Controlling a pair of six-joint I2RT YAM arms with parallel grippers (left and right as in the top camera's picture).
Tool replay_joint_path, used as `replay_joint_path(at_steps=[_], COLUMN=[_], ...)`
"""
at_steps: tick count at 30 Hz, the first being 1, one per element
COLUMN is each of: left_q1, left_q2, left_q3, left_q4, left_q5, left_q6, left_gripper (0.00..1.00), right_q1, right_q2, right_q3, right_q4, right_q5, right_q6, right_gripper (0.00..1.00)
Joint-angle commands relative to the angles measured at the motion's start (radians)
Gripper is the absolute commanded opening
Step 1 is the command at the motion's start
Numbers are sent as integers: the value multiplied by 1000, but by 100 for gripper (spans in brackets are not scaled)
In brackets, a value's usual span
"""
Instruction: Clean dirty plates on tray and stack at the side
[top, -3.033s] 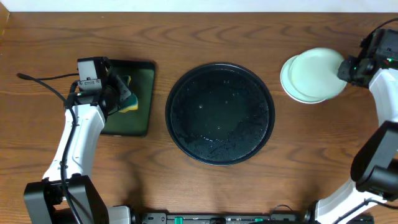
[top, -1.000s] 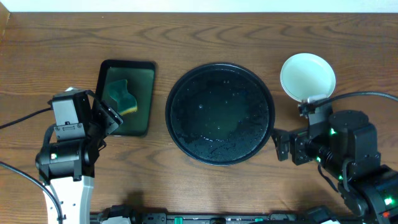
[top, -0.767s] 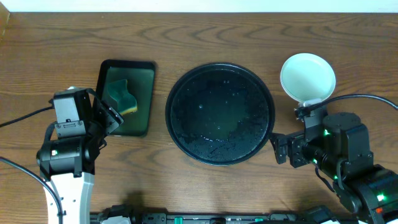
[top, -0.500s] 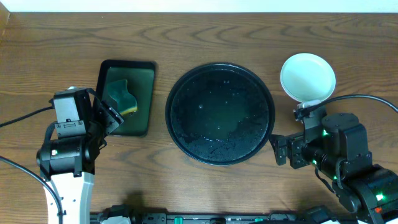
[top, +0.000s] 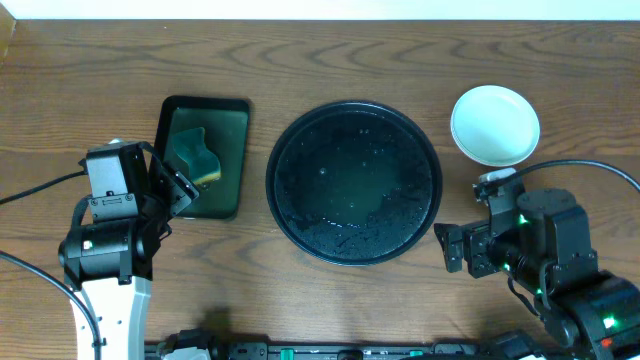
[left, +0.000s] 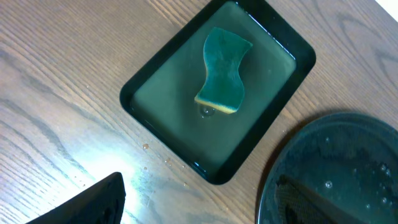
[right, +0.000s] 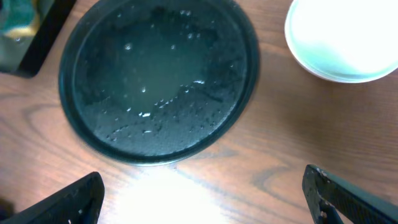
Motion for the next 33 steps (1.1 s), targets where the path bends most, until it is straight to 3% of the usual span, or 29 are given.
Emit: replay_joint_path(at_steps=[1,12,19,23,33], left_q1=[2,2,2,3,3], left_q2=[3,3,3,3,3], left_q3=[3,3,3,3,3], left_q4=[-3,-3,-3,-3,-3], left_q5=[-5,-5,-5,-5,-5], left_q6=[-6,-6,-6,-6,-6], left_gripper=[77,78,78,78,78], right_q1=[-34,-200,-273,-283,-370], right_q2=[-63,-460,-654,-715,-771], right_q3=[-93,-646,-897,-978,-976], right_q4=[71,689,982,1086,1001], right_q5=[6,-44,-62,-61,-50], right_q6=[-34,-43,15,21,4], right_gripper=[99,99,99,99,99])
